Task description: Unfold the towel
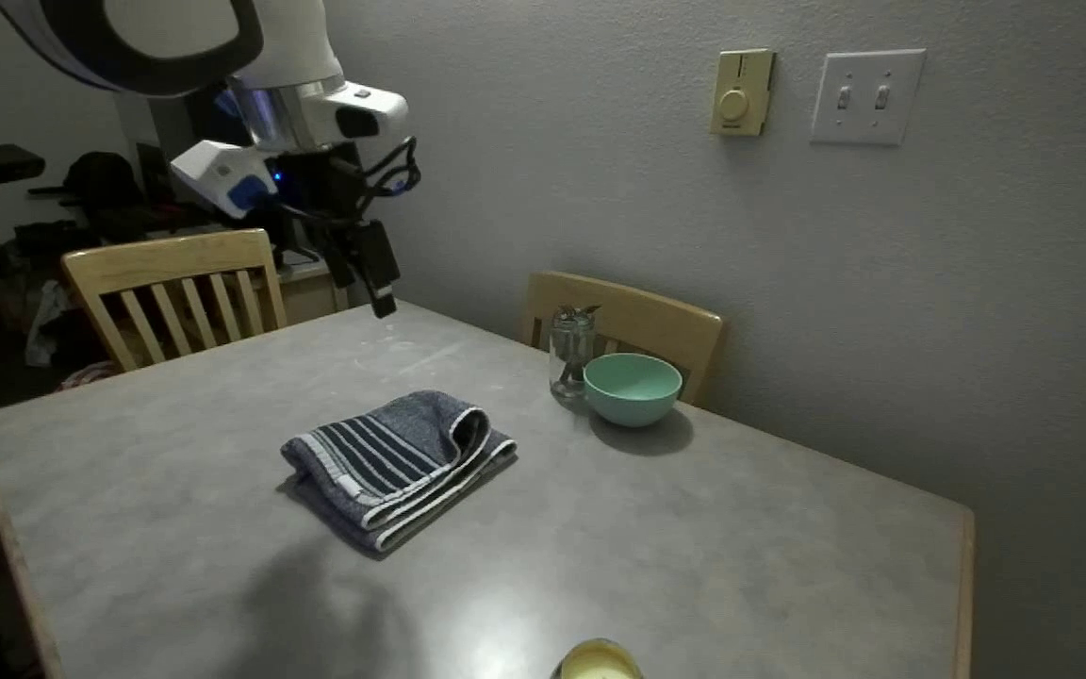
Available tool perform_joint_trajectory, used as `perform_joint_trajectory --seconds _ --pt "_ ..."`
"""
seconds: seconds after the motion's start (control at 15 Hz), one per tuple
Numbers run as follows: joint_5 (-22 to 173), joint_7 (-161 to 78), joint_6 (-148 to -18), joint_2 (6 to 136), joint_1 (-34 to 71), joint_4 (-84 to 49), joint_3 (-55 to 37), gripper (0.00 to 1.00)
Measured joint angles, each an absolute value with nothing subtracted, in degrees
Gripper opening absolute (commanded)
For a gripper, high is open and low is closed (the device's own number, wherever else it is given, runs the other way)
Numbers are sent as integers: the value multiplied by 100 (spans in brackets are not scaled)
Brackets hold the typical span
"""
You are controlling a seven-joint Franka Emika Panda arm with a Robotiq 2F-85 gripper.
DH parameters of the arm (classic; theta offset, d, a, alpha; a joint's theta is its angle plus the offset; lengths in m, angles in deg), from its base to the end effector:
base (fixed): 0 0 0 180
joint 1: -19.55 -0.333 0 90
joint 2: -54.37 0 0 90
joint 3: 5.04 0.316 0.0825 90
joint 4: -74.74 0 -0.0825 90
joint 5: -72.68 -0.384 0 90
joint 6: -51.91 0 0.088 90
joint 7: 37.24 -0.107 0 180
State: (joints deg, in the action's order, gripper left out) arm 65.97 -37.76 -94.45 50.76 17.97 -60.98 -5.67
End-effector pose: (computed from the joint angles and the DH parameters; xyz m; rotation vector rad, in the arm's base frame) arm 0.5142 0.0069 0.3752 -3.0353 0.1245 -0.3778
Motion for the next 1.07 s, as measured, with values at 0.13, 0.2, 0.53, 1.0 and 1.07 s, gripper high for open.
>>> perform_joint_trajectory --seconds 0.13,0.2,0.53,1.0,1.07 --pt "6123 -3159 -9442 5276 1800 -6065 -592 100" --pt "6158 -3222 -9442 5287 1798 -6060 -589 100" --pt "6161 -3241 -9440 5247 1797 -6058 -570 100" --pt "5849 -2041 -9552 5637 1958 -5967 -760 100" --pt "5849 -1891 -9552 5721 2013 -5914 -779 100"
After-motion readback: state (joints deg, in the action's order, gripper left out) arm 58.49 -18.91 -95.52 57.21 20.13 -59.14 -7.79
